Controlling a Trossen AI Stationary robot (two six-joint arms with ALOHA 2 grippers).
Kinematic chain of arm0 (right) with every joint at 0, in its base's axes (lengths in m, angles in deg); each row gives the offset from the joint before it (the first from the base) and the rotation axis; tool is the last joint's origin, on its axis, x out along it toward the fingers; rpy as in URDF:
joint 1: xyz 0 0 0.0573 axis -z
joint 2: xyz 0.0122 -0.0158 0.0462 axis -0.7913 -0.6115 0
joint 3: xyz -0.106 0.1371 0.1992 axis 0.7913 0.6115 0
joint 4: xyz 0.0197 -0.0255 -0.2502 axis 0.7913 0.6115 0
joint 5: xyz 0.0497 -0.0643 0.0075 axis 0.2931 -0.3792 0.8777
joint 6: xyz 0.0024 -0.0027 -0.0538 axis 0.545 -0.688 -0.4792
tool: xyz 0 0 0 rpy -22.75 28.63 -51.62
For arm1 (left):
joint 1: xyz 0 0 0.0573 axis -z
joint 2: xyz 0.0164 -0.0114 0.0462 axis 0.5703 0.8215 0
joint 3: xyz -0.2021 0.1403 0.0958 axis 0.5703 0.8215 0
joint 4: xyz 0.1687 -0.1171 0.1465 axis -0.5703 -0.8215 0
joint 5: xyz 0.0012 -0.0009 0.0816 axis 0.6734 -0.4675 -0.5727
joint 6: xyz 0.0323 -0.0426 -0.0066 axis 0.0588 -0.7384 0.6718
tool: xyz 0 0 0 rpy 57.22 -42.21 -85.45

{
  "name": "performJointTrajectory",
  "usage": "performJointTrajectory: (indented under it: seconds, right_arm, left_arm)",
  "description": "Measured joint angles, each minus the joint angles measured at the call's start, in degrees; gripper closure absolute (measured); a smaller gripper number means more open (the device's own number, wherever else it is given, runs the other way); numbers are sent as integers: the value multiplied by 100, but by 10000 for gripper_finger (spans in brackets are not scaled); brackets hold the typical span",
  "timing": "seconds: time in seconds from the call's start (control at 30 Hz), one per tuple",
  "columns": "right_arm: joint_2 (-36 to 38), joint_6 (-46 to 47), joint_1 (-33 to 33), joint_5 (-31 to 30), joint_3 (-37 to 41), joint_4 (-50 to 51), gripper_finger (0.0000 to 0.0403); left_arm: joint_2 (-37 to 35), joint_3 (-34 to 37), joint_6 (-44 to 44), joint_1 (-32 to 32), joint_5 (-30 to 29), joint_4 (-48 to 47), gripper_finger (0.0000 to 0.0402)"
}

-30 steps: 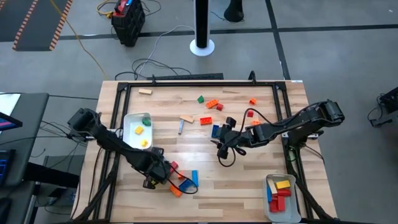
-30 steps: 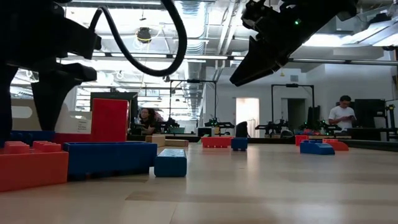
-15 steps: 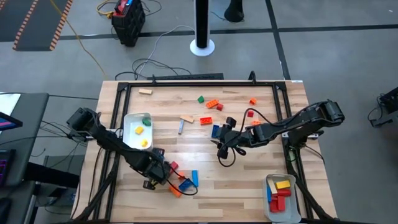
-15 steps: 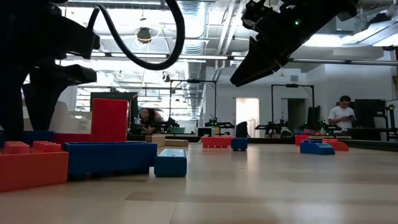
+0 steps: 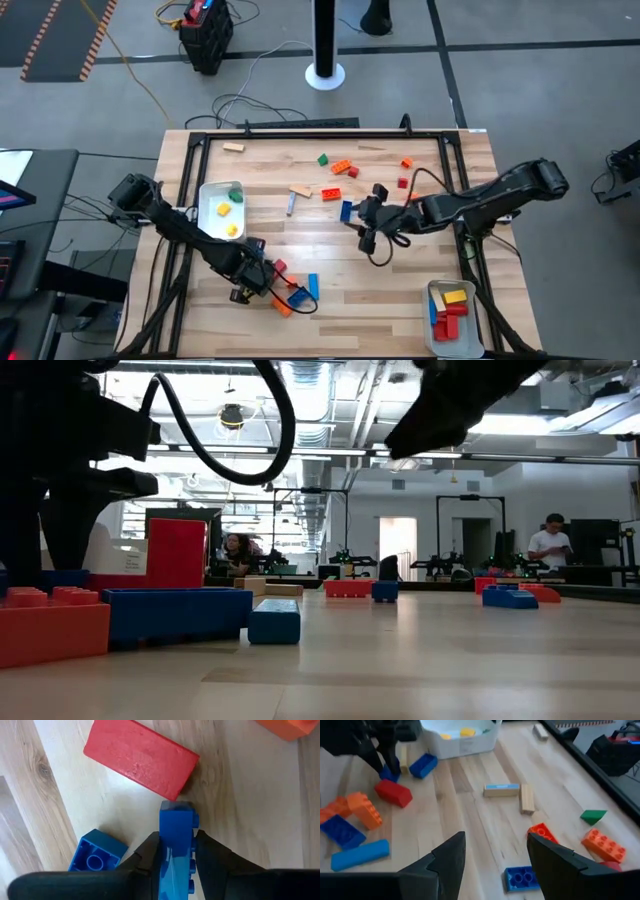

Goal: Sort blocks by size
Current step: Put the blue large game piece into the gray bin

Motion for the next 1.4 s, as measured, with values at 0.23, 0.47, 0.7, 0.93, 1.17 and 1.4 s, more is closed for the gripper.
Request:
performJointTrajectory:
  seconds: [0.23, 0.47, 0.7, 0.93, 1.17, 1.4]
  right_arm:
    - [515, 12, 1, -44, 0, 513, 165]
    - [1102, 41, -31, -48, 0, 1100, 165]
    - [1095, 55, -406, -47, 2, 1831, 165]
    - [950, 465, -1184, -241, 172, 1504, 165]
    - [448, 596, -1589, -1184, 651, 332, 165]
    - [-390, 153, -1337, -1239, 828, -1102, 164]
  left_arm:
    - [-175, -268, 100, -2, -258, -538, 310]
    - [-705, -736, 369, -121, -998, -971, 309]
    - [-1224, -755, 1022, -604, -1797, -237, 309]
    - [-1202, -761, 2318, -1122, -1759, 1579, 308]
    - [-1197, -394, 3110, -1563, -1110, 3544, 308]
    - [-1192, 89, 3264, -1829, -470, 5182, 308]
